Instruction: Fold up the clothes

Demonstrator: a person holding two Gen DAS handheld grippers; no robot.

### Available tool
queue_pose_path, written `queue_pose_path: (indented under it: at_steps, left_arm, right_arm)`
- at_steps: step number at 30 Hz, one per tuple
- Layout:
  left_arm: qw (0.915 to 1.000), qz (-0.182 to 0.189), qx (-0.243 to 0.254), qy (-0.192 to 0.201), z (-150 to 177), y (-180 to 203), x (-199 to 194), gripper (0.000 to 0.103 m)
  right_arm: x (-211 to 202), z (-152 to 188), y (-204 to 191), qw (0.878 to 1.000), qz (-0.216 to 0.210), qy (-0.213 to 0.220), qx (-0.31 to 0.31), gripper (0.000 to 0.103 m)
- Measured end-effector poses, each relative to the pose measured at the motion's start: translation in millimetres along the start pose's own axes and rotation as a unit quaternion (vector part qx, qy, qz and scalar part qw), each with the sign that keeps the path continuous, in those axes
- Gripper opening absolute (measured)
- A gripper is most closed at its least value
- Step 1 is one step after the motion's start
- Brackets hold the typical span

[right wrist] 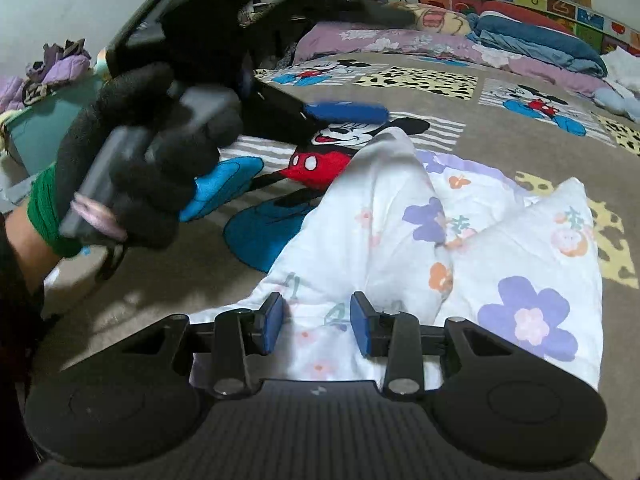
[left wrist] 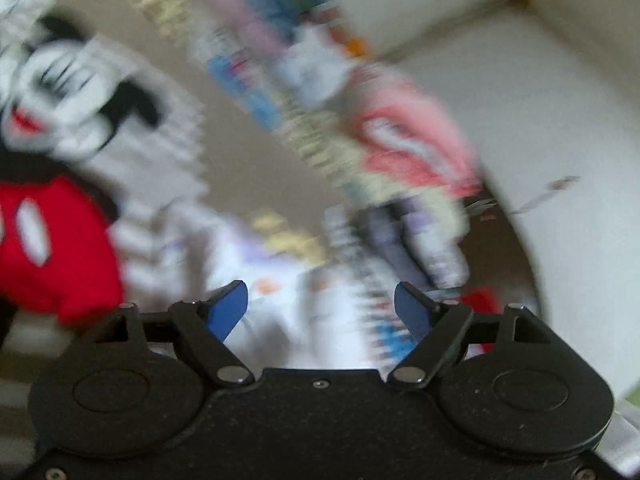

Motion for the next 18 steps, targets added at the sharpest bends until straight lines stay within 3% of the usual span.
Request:
queue_pose_path:
  at_steps: [6,11,14,18]
  left_arm:
    - [0.9999,0.007,0.005,0.009,-2,-11,14,0.074]
    - [0.9993,0.028,-0.005,0.025,-3,-4,-3,0.076]
    - [0.9981,0.043,-0.006,0.043,-8,4,-19,0.081]
    - [0.9963,0.072,-0.005,0.047,-10,10,-30,0.084]
  right_arm:
    - [1,6,3,1.0,-0.003,0.014,0.019,0.04]
    - [-1,4,1,1.0,0.002,0.011,0.018,0.04]
    - [-12,0,-10,1.0,0.008,0.006,0.002,0.046]
    - [-36,-10,-28,0.998,0.022,0.038,-0.049,0.048]
Point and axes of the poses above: each gripper's, at about its wrist camera, not at the fingertips, and x roughly the way its jaws point, y to its right, z to its underside, the point moved 1 cm from there along x, roughly the way its jaws point, and after that the axes turned 1 degree about y, right-handed, at the moved point
